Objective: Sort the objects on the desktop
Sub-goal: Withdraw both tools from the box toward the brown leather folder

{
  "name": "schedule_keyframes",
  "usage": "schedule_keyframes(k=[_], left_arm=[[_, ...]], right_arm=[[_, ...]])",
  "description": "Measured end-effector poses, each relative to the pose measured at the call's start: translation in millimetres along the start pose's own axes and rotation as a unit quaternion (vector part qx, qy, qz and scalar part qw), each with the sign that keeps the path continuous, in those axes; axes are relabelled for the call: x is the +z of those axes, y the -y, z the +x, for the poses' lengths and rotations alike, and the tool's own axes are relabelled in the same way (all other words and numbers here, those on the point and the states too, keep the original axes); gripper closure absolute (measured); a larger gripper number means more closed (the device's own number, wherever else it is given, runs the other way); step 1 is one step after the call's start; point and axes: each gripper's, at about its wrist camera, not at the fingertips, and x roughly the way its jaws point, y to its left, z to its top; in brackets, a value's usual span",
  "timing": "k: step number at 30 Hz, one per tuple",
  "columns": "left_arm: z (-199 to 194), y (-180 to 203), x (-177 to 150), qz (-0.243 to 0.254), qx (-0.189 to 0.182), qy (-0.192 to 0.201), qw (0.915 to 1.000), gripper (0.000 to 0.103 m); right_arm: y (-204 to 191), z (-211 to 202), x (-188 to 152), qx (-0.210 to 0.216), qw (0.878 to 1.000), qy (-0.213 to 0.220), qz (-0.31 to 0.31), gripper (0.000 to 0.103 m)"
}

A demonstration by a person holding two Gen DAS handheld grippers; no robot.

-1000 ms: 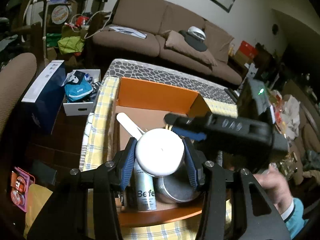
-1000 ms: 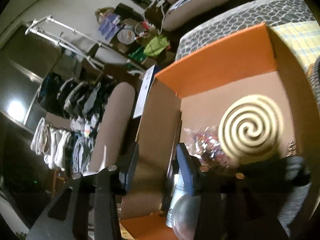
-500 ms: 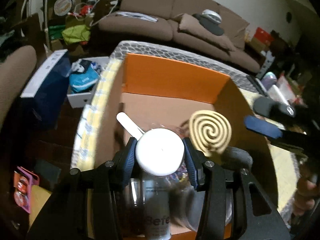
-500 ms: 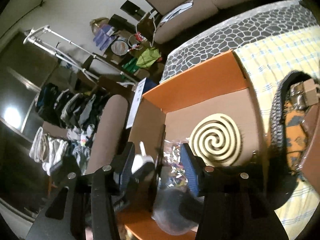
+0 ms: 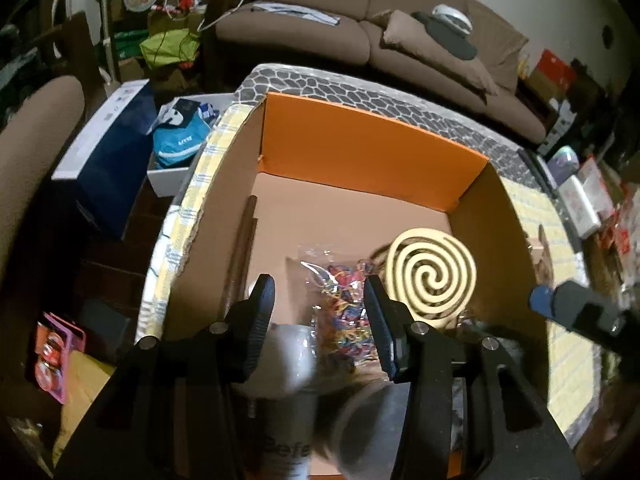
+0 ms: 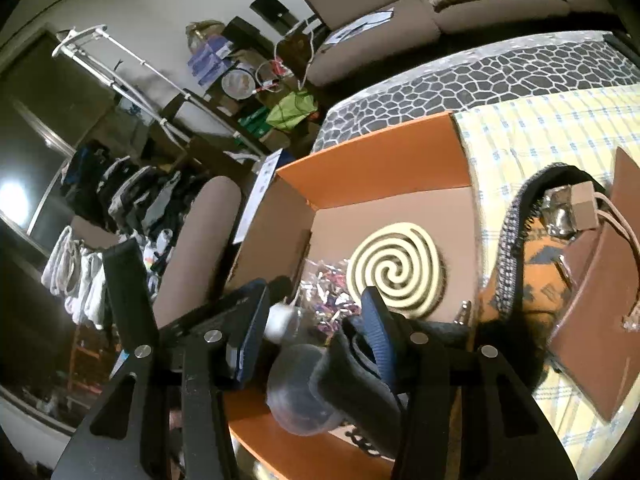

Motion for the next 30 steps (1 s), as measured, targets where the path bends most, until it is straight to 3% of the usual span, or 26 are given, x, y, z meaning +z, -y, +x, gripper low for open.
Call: schedule_keyframes(k=[3,6,9,12,16,22,30], left_arm=[[-11.7,-5.8,1.3,-0.017,-0.004,0.013,0.9998,0.054],[-28.3,-10.9,-0.3,-0.034,-0.011,0.033,0.9988,0.041],[-37.6,-9.4,-1.4,-0.039,-0.025,0.04,0.9981,0.03],[-42.1,4.9,-4.8,-0.021,-0.027,0.042,0.9985,0.019],[-42.0,36.6,-12.4,0.028,-0.008,0.039,0.9988,0.002],[-42.1,84.5,-25.3,0.091,0.01,0.037,0.9951,0.0],[-33.2,114.1,-38.0,0.126,0.02,0.021,0.9916,0.0]], right_arm=[[2.9,-9.3,-0.6,-0.005,1.0,0.004,-0.002,0.053],[5.8,-23.1,3.0,-0.011,1.0,0.016,-0.005,0.052],[12.4,-39.5,7.6,-0.023,0.999,0.033,-0.004,0.042],[20.2,-54.0,10.6,-0.045,0.998,0.05,-0.005,0.028],[34.3,-67.4,12.9,-0.059,0.997,0.059,0.003,0.022],[47.3,-77.8,11.4,-0.086,0.995,0.059,-0.001,0.016],[64.4,-88.9,8.2,-0.105,0.993,0.056,0.002,0.014]])
